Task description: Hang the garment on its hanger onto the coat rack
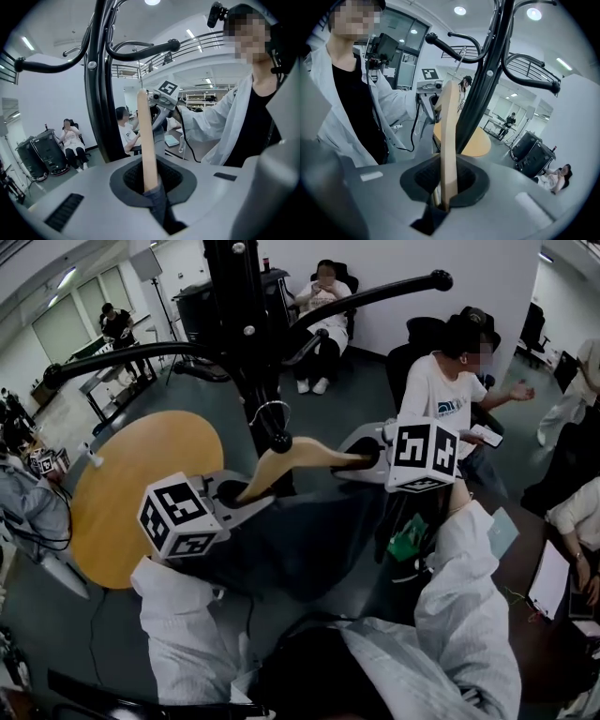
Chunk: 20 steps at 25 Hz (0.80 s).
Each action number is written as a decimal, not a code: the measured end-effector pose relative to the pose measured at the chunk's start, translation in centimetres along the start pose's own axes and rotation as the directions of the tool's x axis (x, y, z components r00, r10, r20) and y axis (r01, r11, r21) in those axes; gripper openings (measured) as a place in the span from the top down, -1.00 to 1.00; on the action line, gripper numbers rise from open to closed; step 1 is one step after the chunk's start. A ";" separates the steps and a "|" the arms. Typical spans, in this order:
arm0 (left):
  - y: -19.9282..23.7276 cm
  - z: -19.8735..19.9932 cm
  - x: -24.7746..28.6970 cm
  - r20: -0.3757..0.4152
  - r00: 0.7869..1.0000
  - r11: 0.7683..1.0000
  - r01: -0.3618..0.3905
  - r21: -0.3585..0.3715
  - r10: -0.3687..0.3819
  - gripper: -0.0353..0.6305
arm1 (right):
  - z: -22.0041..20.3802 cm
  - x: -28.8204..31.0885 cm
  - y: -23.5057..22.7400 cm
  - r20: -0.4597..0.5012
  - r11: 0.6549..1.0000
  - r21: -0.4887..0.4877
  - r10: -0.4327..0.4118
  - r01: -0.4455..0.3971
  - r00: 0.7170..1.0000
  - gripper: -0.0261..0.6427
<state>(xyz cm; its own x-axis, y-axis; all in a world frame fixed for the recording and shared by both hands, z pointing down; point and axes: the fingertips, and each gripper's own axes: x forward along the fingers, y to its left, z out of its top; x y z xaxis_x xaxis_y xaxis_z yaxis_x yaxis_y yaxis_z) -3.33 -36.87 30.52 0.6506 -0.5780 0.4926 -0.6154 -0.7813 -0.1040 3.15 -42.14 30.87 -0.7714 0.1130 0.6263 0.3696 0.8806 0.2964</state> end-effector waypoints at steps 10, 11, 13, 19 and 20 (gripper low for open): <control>1.6 -1.1 -0.1 0.013 0.996 0.991 -0.094 0.097 0.093 0.86 | -0.4 1.9 -0.8 0.018 0.998 -0.045 -0.033 0.034 0.999 0.83; 1.8 -1.2 -0.2 0.016 0.993 0.986 -0.115 0.120 0.114 0.86 | -0.3 1.9 -1.0 0.022 0.997 -0.053 -0.052 0.053 0.998 0.83; 1.9 -1.5 -0.1 0.019 0.990 0.975 -0.144 0.169 0.143 0.86 | -0.2 1.7 -1.1 0.027 0.993 -0.062 -0.095 0.096 0.995 0.82; 1.7 -1.3 -1.2 0.093 0.984 0.971 -0.168 0.168 0.154 0.77 | 0.2 1.1 -0.7 0.049 0.992 -0.013 -0.122 0.123 0.991 0.73; 1.6 -1.2 -1.5 0.105 0.983 0.974 -0.165 0.158 0.150 0.70 | 0.3 0.8 -0.5 0.059 0.993 -0.004 -0.117 0.117 0.991 0.70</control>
<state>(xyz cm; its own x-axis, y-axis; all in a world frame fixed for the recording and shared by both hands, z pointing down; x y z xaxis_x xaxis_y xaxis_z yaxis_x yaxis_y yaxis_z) -5.79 -36.96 30.68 0.5940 -0.7100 0.3782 -0.6364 -0.7023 -0.3190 2.25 -42.32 31.00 -0.8385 0.0363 0.5437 0.2788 0.8859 0.3707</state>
